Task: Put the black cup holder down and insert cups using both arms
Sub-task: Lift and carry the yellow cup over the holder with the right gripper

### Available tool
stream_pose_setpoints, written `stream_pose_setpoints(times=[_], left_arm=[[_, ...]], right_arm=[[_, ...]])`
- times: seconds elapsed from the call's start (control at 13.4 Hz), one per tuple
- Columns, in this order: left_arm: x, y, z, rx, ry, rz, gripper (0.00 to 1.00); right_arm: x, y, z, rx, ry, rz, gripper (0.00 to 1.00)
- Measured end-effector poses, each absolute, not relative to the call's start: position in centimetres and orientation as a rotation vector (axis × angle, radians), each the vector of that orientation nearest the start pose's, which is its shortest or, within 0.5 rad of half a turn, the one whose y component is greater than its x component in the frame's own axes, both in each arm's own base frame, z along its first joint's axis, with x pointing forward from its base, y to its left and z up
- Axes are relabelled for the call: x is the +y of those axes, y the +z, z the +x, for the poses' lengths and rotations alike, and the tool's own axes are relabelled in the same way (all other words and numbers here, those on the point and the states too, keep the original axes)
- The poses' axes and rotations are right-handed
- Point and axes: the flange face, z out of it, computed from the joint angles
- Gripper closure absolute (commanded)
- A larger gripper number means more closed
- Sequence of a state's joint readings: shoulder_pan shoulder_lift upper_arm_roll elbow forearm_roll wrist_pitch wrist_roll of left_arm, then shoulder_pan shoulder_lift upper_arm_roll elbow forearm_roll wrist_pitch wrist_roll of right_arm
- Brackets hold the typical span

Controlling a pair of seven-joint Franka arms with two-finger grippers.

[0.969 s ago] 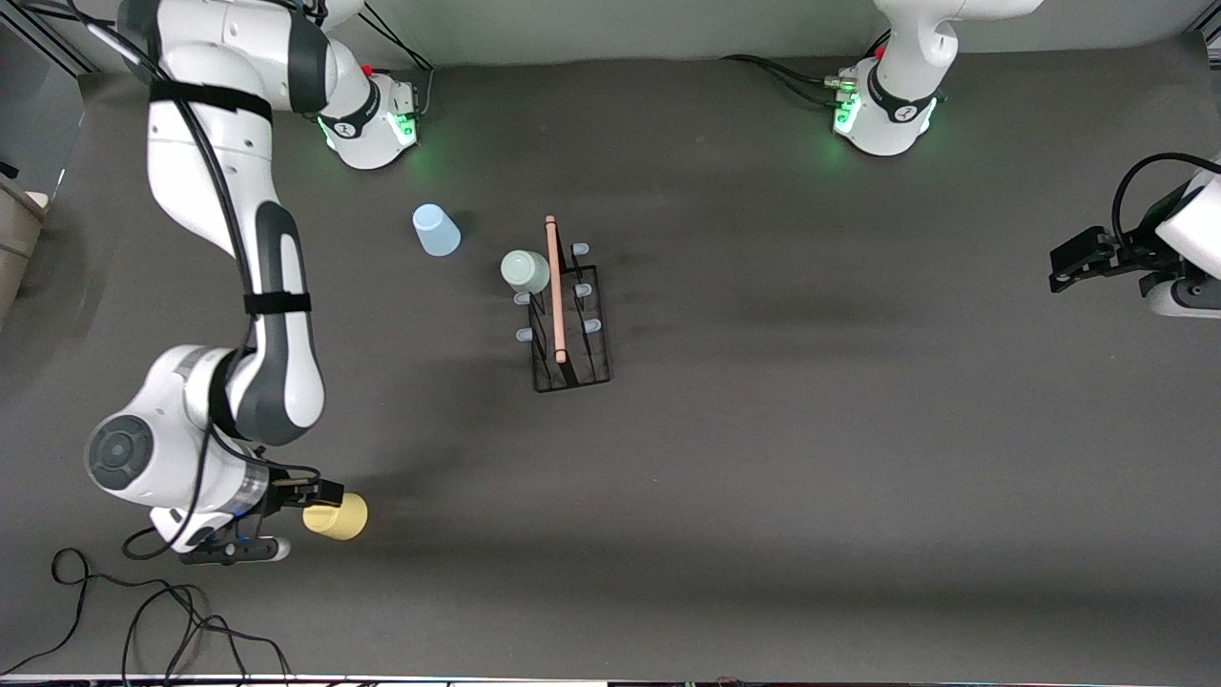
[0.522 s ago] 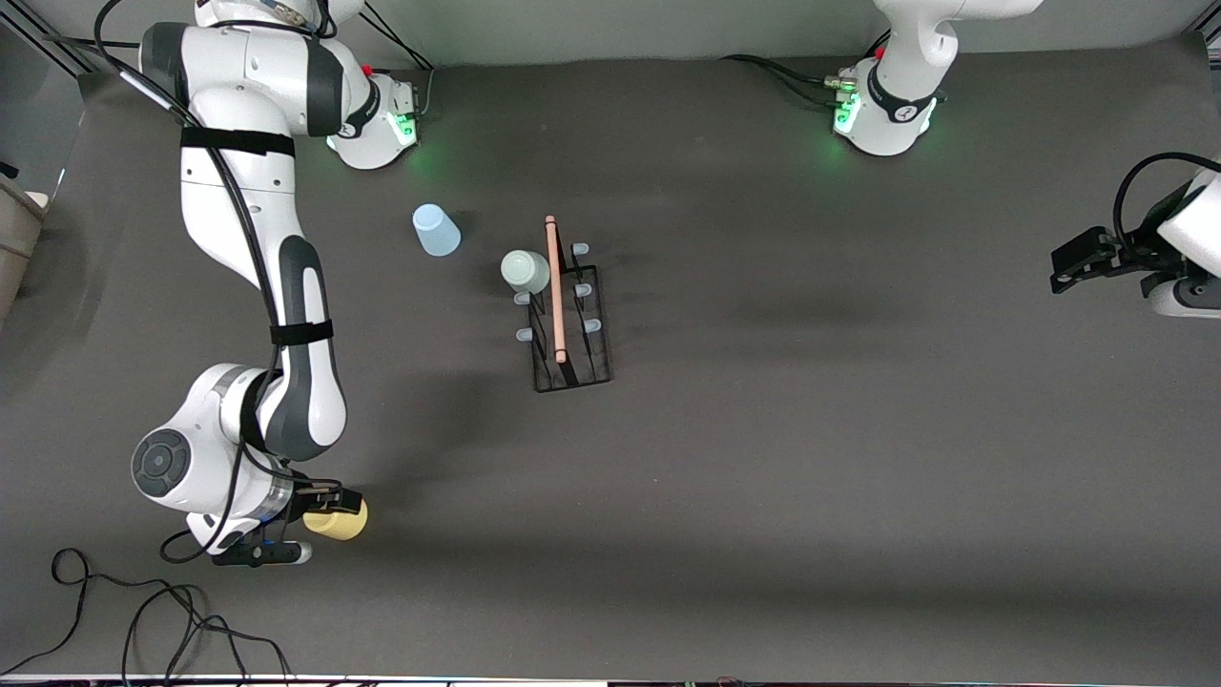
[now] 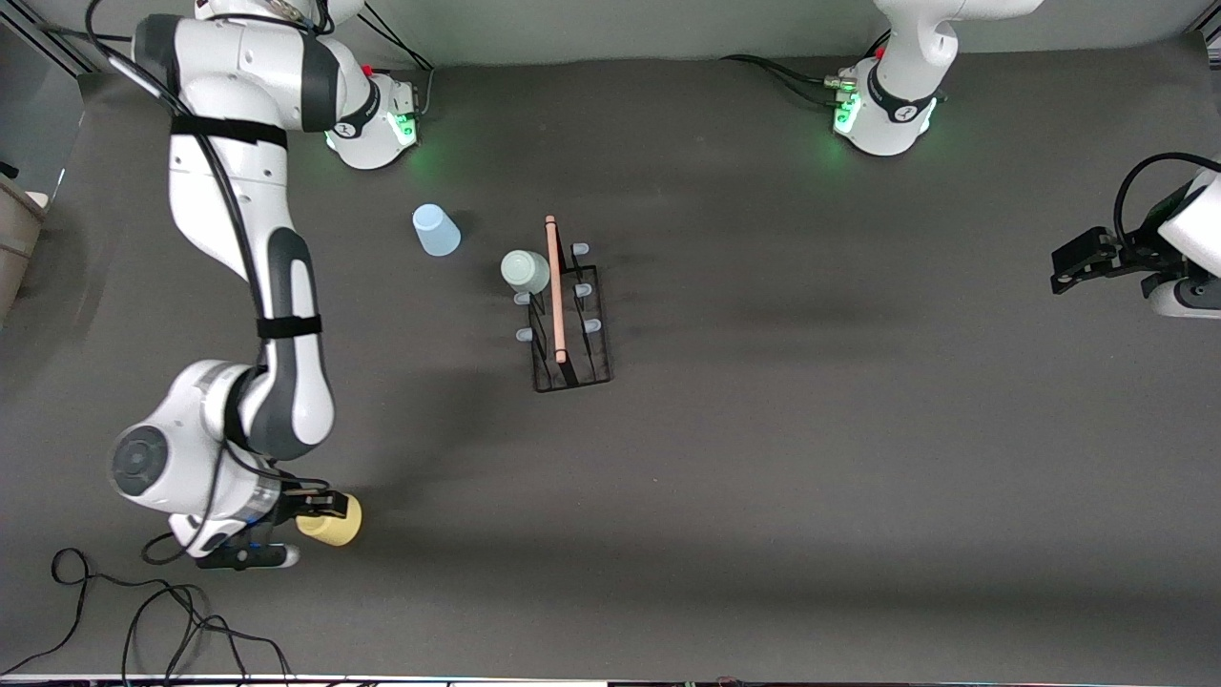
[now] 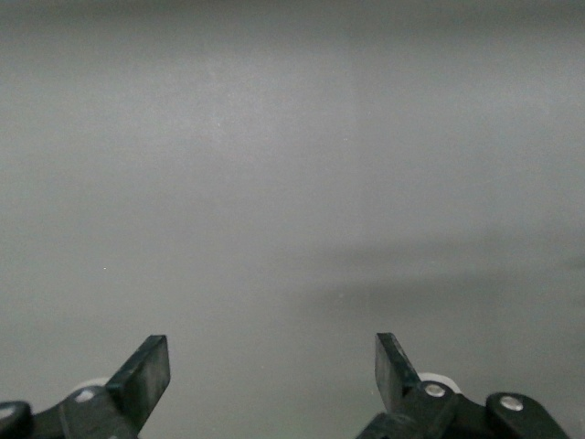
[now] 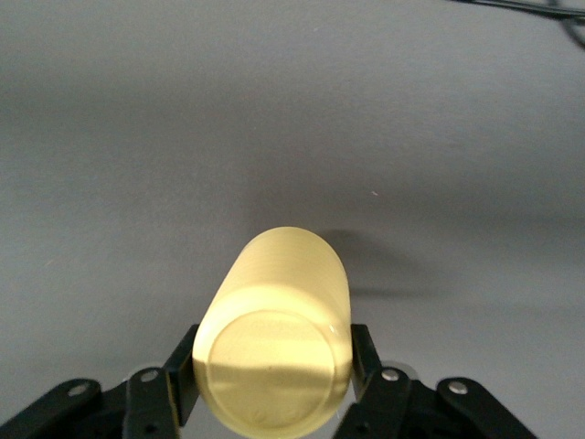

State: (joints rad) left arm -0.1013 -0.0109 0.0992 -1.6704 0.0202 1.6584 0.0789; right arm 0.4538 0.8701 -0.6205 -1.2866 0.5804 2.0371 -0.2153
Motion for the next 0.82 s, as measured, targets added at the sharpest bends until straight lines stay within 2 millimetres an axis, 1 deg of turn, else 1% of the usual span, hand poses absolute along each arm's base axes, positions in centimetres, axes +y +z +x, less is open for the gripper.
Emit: stream_pose_setpoints(times=[0.07, 0.15, 0.22, 0.3, 0.37, 0.45, 0.52, 0.6, 0.75, 0.82], left_arm=[[0.1, 59.2, 55.7, 0.129, 0.001, -3.12, 0.0], [0.1, 59.3, 55.7, 0.129, -0.001, -3.12, 0.0], [0.1, 59.3, 55.7, 0.129, -0.001, -3.12, 0.0], [0.1, 59.3, 55.7, 0.129, -0.001, -3.119, 0.0], [0.1, 59.3, 55.7, 0.129, -0.001, -3.119, 0.0], [0.1, 59.3, 55.7, 0.129, -0.001, -3.119, 0.0], [0.1, 59.3, 55.7, 0.129, -0.001, -3.119, 0.0], [0.1, 59.3, 55.7, 0.129, 0.0, -3.119, 0.0], [0.1, 59.3, 55.7, 0.128, 0.0, -3.119, 0.0], [0.2, 59.3, 55.7, 0.128, 0.0, -3.119, 0.0]], right_arm=[[1.9, 31.9, 74.2, 0.064, -0.038, -3.084, 1.0], [1.5, 35.8, 73.6, 0.093, -0.008, -3.092, 1.0], [1.7, 39.7, 72.6, 0.127, 0.016, -3.113, 1.0], [2.4, 43.3, 71.4, 0.164, 0.041, -3.13, 1.0], [3.2, 46.4, 69.9, 0.212, 0.073, -3.136, 1.0], [4.1, 48.7, 68.5, 0.275, 0.115, -3.126, 1.0], [5.0, 50.4, 67.3, 0.354, 0.16, -3.106, 1.0], [5.9, 51.3, 66.4, 0.435, 0.206, -3.086, 1.0], [8.5, 51.9, 65.0, 0.632, 0.278, -3.052, 1.0], [10.6, 51.8, 64.5, 0.749, 0.299, -3.035, 1.0]])
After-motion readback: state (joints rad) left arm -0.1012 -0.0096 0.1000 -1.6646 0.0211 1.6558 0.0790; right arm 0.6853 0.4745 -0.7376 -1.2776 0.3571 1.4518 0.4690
